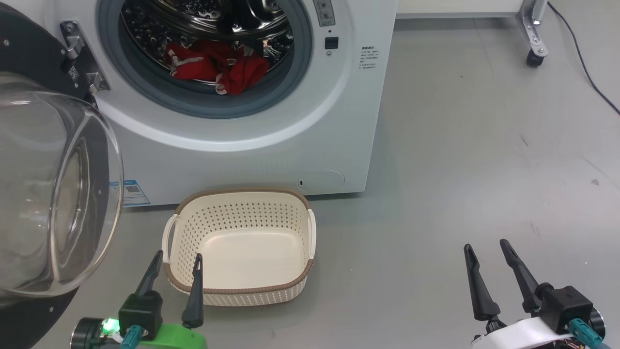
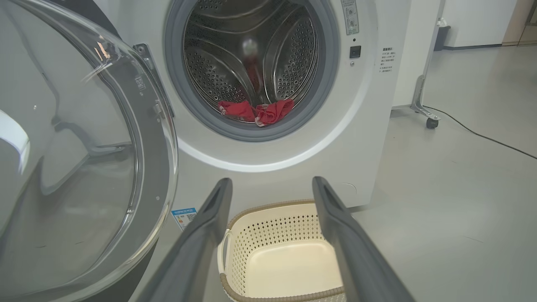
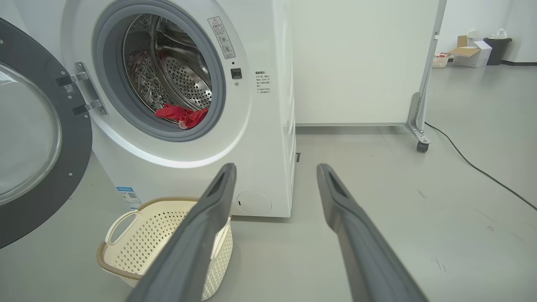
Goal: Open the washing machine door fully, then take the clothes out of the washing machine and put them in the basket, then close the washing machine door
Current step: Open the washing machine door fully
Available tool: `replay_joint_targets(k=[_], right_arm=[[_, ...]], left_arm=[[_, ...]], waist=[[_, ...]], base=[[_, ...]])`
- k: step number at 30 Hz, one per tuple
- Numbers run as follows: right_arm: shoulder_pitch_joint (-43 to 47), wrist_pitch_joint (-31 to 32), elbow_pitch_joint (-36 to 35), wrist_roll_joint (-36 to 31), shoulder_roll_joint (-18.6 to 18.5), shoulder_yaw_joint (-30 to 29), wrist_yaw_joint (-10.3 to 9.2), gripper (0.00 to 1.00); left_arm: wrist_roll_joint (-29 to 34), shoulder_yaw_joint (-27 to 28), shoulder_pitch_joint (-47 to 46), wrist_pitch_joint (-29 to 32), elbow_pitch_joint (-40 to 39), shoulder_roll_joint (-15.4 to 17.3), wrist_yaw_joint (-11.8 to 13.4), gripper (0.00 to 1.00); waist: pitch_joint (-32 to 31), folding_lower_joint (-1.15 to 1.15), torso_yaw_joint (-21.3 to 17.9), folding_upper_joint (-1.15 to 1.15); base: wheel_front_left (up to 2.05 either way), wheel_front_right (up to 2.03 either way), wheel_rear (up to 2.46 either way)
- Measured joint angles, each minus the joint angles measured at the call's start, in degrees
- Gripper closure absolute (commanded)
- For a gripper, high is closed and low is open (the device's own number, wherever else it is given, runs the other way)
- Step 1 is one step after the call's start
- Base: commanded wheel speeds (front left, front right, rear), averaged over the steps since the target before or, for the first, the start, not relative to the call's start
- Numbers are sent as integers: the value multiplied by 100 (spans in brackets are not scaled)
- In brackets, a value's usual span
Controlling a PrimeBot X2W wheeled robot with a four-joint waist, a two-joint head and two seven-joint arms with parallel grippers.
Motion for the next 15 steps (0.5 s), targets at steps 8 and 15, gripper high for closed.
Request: replay_joint_targets(k=[8, 15], right_arm=[[113, 0, -5, 33, 0, -1, -4, 0], [191, 0, -32, 101, 1, -5, -55, 0]], left_arm=[[0, -119, 64, -1, 73, -3, 1, 0], [0, -234, 94, 0, 129, -3, 27, 0]], waist=[[-131, 0, -242, 0], [-235, 0, -301, 0]], base=[[0, 0, 0], [0, 0, 0]])
